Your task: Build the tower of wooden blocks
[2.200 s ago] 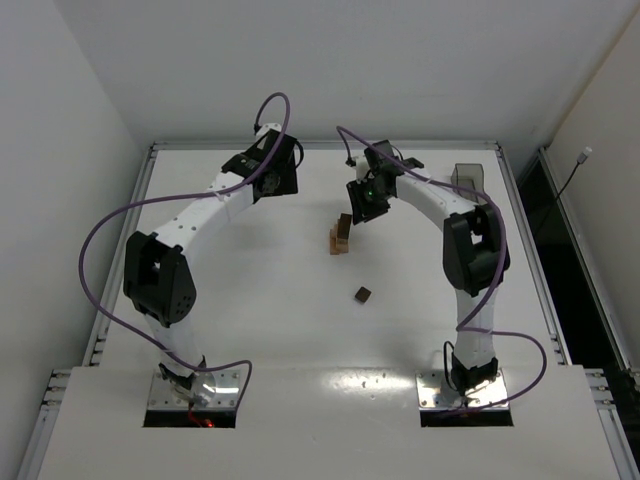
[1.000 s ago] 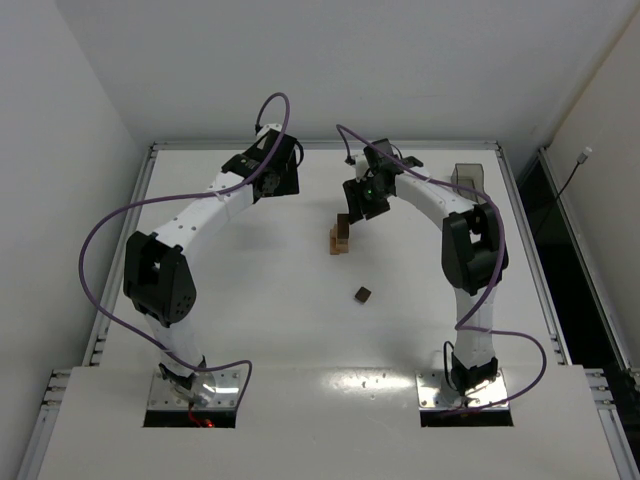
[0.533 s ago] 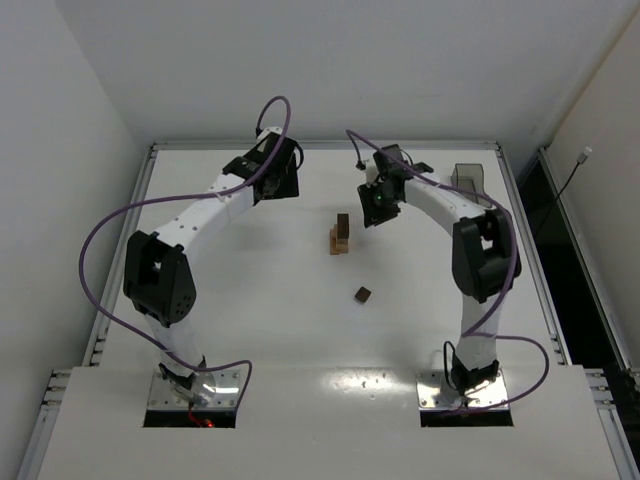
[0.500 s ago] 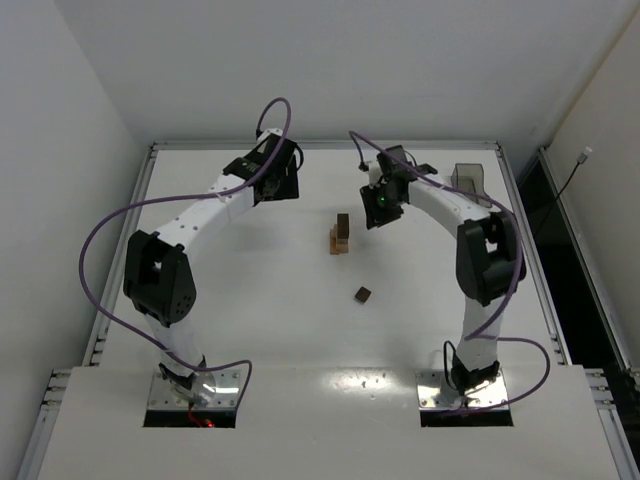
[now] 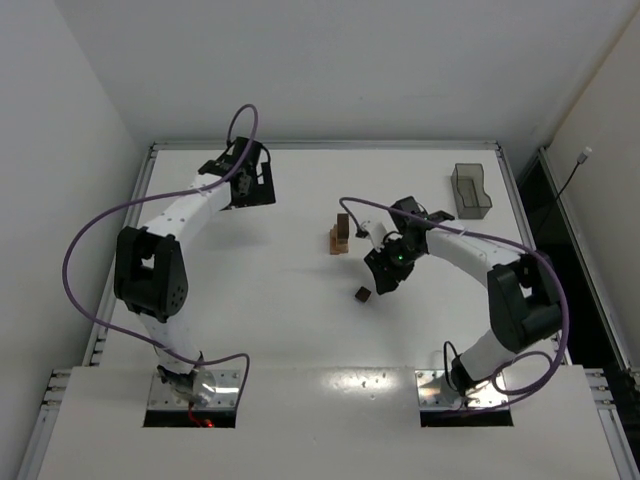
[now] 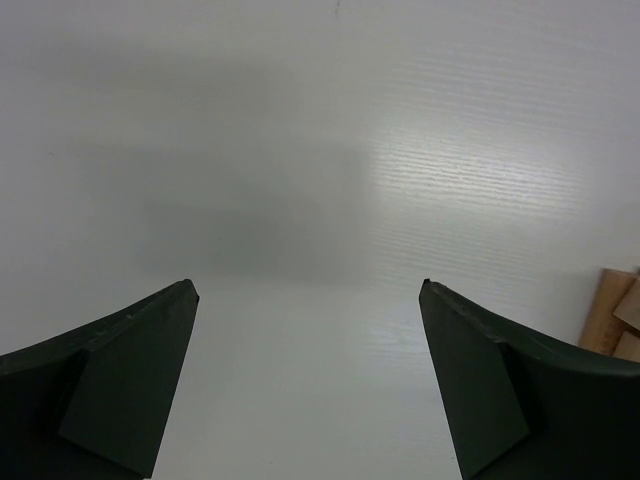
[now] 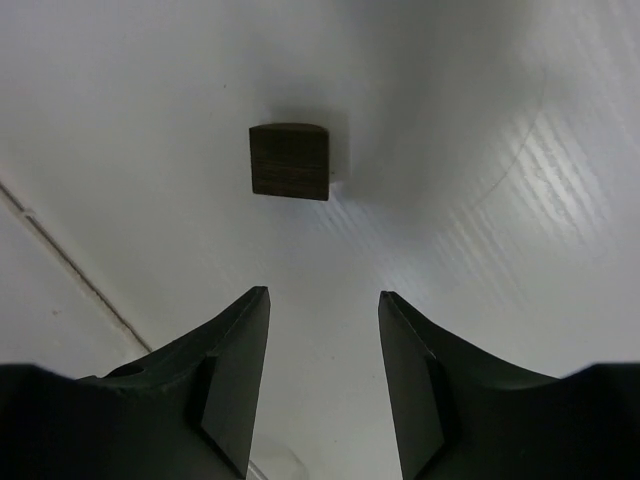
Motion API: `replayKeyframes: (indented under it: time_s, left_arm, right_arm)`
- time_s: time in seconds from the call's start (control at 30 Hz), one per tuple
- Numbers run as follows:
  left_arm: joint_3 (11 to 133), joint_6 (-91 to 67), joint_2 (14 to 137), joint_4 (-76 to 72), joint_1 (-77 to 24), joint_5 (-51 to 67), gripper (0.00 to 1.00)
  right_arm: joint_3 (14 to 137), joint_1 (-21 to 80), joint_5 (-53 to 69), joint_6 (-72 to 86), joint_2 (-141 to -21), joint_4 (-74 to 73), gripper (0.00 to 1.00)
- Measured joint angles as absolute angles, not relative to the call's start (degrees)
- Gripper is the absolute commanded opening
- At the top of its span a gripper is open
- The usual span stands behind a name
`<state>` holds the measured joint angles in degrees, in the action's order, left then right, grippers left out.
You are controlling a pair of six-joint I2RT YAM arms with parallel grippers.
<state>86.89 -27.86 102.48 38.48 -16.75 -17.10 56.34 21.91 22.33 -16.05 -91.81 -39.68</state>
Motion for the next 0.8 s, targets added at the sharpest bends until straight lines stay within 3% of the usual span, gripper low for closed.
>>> replayKeyframes:
  time_s: [0.43,0.8]
  left_arm:
    - [84.51,-26.98,99.44,37.67,-17.17,-15.66,0.92]
    - [82.35,-26.94,96.99,37.04,-15.79,-15.9,0.92]
  right_arm:
    - [49.87,33.34,15.59,-19.09,-84.51,-32.64,0.45]
    - [50.11,43.42,0.69,-15.79,-90.48,-28.49,0.41]
